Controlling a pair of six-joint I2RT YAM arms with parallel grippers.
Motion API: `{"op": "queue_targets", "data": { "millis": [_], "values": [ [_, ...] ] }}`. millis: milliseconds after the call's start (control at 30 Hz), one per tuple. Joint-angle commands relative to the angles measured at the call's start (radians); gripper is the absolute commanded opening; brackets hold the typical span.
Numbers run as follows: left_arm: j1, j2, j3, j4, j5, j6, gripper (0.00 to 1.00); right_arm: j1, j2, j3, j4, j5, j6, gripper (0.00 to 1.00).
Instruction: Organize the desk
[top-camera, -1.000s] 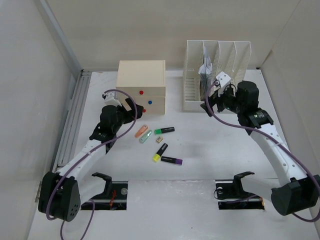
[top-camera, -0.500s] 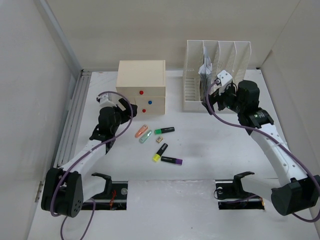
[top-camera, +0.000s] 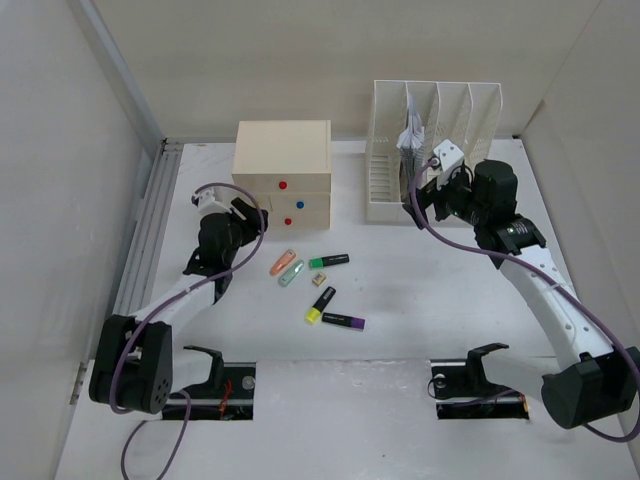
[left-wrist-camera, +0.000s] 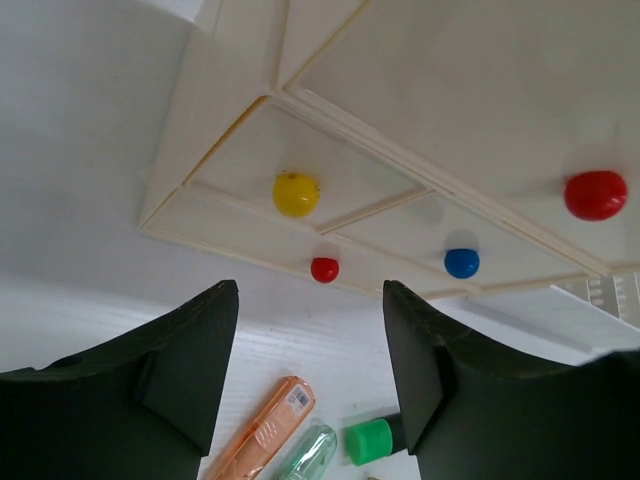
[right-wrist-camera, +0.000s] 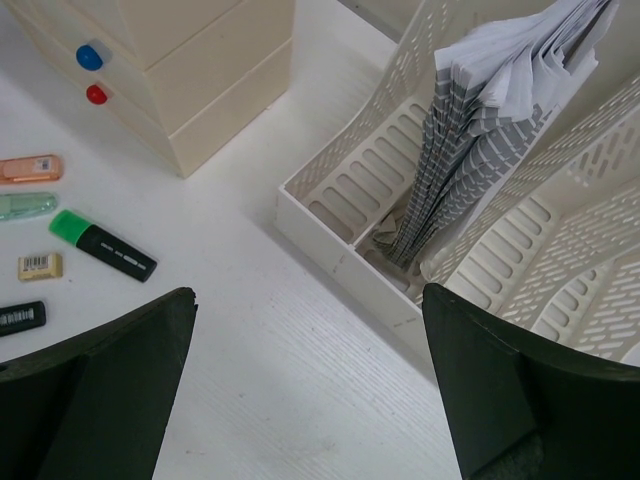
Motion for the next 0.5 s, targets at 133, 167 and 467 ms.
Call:
{"op": "queue_targets", "data": {
  "millis": [133,167,467],
  "values": [
    [0.024,0.076,0.031,0.09,-0.01,-0.015,0.56,0.005,-0.003,0.028,0.052,-0.01,0.02,1.0],
    [0.033,0.087,0.044,0.09,-0.01,-0.015,0.56,0.005,-0.003,0.028,0.052,-0.01,0.02,1.0],
    [0.063,0.13,0.085,0.122,0.012,-0.015,0.53,0.005,-0.003,0.028,0.061,-0.01,0.02,1.0]
  ]
}}
